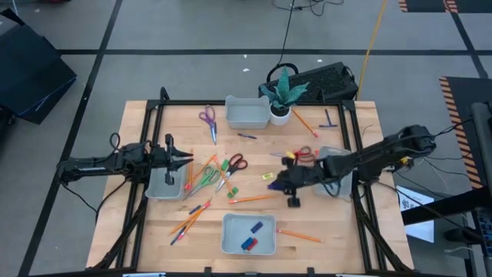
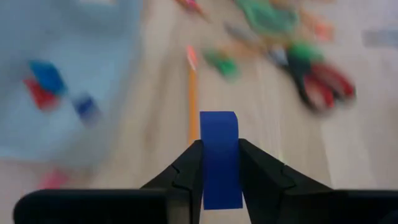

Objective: Sort crayons/erasers/pens/pencils in bins
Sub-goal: Put the dark blue eraser into the bottom gray bin, then put the yellow eraser into the bottom gray bin

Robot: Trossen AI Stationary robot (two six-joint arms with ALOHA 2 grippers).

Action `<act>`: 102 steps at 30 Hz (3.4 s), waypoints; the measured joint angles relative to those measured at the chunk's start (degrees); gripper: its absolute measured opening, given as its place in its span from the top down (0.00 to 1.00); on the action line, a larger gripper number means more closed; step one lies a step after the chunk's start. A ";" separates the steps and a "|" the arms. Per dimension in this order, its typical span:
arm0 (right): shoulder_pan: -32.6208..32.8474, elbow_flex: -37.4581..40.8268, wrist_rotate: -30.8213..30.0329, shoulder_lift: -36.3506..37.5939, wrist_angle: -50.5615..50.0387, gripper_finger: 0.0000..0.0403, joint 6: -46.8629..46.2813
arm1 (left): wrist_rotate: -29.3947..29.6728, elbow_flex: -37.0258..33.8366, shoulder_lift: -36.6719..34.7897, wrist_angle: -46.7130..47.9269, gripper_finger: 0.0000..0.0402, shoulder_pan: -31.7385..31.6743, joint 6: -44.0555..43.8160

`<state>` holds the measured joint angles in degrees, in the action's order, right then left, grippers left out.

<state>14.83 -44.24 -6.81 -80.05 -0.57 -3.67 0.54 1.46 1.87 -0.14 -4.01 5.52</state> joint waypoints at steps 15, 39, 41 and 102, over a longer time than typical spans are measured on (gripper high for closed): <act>18.71 -34.74 -4.86 -25.98 -0.60 0.80 3.23 | -0.05 0.01 -0.02 0.00 0.81 0.02 0.00; 18.53 -30.45 -4.83 -29.74 -0.67 0.59 -6.81 | -0.03 0.01 -0.02 -0.02 0.81 0.00 0.00; 18.30 -30.93 -4.92 -27.94 -1.39 0.52 -6.36 | -0.02 0.01 -0.02 -0.02 0.81 0.01 0.00; -16.10 2.94 9.45 -17.41 6.77 0.68 2.55 | 0.00 0.00 -0.01 -0.02 0.81 0.00 0.00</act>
<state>-1.27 -41.30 2.65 -97.46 6.20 -1.12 0.54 1.46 1.86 -0.16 -4.01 5.52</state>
